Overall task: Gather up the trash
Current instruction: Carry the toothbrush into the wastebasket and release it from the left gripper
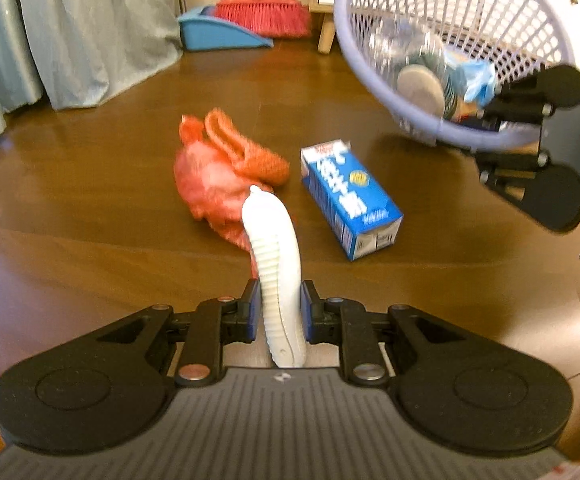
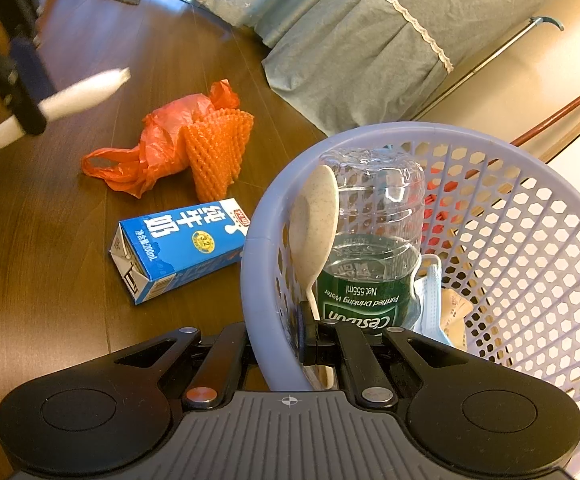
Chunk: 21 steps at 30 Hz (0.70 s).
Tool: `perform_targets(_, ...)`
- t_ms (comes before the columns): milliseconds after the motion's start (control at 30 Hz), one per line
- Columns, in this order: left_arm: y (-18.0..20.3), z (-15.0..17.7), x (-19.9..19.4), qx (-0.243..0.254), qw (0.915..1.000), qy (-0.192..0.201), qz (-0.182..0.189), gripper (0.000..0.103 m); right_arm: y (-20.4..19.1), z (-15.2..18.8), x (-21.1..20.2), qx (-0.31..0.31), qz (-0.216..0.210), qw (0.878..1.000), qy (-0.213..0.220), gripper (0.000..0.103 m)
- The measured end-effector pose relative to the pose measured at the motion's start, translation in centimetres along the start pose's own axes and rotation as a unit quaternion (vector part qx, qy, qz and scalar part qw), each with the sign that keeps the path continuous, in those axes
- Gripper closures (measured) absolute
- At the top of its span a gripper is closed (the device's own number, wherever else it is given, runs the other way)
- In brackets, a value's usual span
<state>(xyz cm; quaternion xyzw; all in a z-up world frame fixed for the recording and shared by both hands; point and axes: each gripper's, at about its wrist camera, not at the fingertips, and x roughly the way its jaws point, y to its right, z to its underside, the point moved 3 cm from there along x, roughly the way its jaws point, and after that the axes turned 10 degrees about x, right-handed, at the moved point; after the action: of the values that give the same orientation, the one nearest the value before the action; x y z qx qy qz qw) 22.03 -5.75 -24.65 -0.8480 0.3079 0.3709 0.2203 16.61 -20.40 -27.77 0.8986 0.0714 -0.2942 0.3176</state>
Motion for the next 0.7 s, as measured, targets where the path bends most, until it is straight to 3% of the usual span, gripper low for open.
perform_targets(700,-0.2,-8.1,-3.4,0.017,0.9953,0.094,0.018,0.087,-0.6,-0.1,0.0,-0.002,-0.003,1.0,0.002,0.1)
